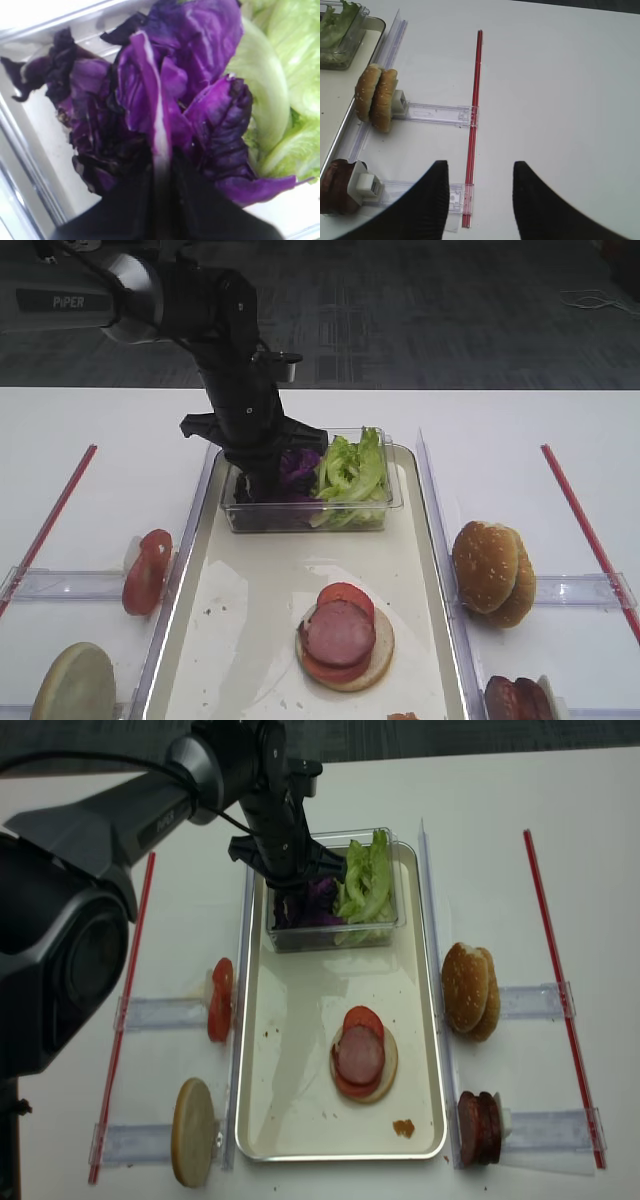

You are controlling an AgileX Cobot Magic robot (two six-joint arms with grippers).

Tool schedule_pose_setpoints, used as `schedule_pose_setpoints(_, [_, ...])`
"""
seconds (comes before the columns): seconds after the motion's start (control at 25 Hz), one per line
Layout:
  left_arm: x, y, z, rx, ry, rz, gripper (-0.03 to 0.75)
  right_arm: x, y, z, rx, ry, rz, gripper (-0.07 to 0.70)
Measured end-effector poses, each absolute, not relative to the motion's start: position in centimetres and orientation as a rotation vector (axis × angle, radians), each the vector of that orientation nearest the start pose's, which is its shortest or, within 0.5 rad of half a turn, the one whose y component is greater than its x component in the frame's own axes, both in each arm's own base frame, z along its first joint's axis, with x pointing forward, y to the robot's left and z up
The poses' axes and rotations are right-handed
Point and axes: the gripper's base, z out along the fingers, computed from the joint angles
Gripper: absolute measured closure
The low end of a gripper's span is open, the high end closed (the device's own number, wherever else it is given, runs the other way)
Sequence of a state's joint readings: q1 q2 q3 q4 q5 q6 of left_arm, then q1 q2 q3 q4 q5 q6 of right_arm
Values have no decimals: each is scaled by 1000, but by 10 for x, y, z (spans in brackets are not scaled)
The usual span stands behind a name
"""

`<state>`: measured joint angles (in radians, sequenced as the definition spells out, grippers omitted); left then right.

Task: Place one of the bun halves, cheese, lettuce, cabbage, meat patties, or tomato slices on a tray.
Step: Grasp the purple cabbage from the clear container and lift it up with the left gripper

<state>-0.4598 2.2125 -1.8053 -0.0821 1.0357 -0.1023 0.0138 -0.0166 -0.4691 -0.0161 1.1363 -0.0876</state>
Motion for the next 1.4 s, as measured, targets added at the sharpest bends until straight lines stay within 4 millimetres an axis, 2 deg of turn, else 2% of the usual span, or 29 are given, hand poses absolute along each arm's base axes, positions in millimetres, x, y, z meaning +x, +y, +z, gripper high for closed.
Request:
schedule_pose_setpoints(0.52, [418, -214, 202, 494, 2918, -184, 682, -7, -1, 263, -107, 2132, -63, 303])
schedule_pose_setpoints(0.88, [415, -210, 205, 512, 2960, -136, 683, -7, -1, 263, -107, 2132, -63, 303])
schedule_pose_setpoints(1.24, [424, -213, 232, 507, 2870, -144, 683, -7, -1, 263, -107, 2132, -63, 303])
schedule_pose_setpoints(1.4, [425, -214, 233, 505, 2867, -154, 683, -7, -1, 263, -107, 2132, -63, 303])
